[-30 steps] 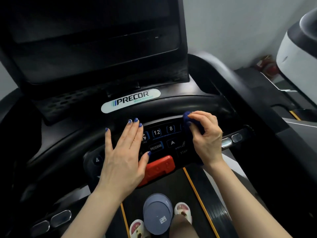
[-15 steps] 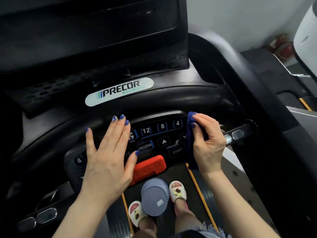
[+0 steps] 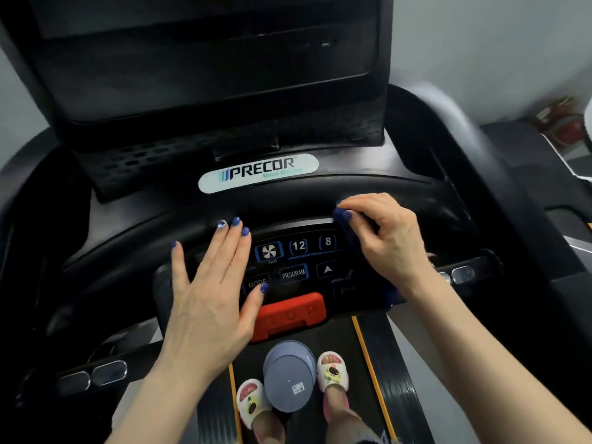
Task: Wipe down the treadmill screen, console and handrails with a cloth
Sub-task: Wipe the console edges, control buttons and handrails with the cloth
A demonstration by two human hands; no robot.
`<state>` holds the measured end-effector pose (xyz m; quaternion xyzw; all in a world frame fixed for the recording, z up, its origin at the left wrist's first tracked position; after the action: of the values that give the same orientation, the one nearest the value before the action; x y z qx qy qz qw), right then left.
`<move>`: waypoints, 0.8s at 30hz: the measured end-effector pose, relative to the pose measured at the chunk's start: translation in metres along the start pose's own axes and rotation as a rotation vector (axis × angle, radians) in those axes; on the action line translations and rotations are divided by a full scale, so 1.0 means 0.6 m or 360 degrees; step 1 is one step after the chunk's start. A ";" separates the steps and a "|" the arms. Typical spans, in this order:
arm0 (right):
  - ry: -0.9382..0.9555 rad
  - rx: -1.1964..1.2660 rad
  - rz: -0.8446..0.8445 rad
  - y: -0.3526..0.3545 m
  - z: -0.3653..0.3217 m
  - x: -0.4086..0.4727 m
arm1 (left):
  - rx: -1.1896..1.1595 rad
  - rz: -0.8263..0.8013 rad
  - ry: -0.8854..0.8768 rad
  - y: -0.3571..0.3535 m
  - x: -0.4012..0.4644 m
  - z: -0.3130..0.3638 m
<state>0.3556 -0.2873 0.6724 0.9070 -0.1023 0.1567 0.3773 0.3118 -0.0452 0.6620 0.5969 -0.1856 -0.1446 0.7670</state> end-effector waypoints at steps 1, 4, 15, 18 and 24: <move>0.0026 -0.0037 -0.0020 -0.015 -0.014 0.002 | 0.0005 0.0000 0.0024 -0.001 -0.005 -0.005; 0.0154 -0.0111 -0.0160 -0.043 -0.044 -0.003 | -0.0007 -0.0012 0.0036 -0.005 -0.012 -0.010; 0.0335 -0.0350 -0.0468 -0.055 -0.059 -0.021 | -0.0044 0.0012 0.0046 0.002 -0.033 -0.029; 0.0224 -0.0377 -0.0364 -0.049 -0.054 -0.012 | -0.0056 0.0040 0.0092 0.005 -0.048 -0.049; 0.0282 -0.0346 -0.0455 -0.101 -0.108 -0.010 | -0.0084 0.0036 0.0078 0.008 -0.055 -0.056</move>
<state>0.3552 -0.1986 0.6741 0.8489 0.0447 0.1687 0.4989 0.2980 -0.0004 0.6553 0.5777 -0.1695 -0.1259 0.7884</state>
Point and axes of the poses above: each hand's wrist, its own x-axis towards the middle knuckle, its own y-axis out of the back of the hand, z = x × y, the point moved 6 cm from there along x, towards the middle knuckle, and after that the axes turned 5 degrees about -y, right-handed, at the moved point
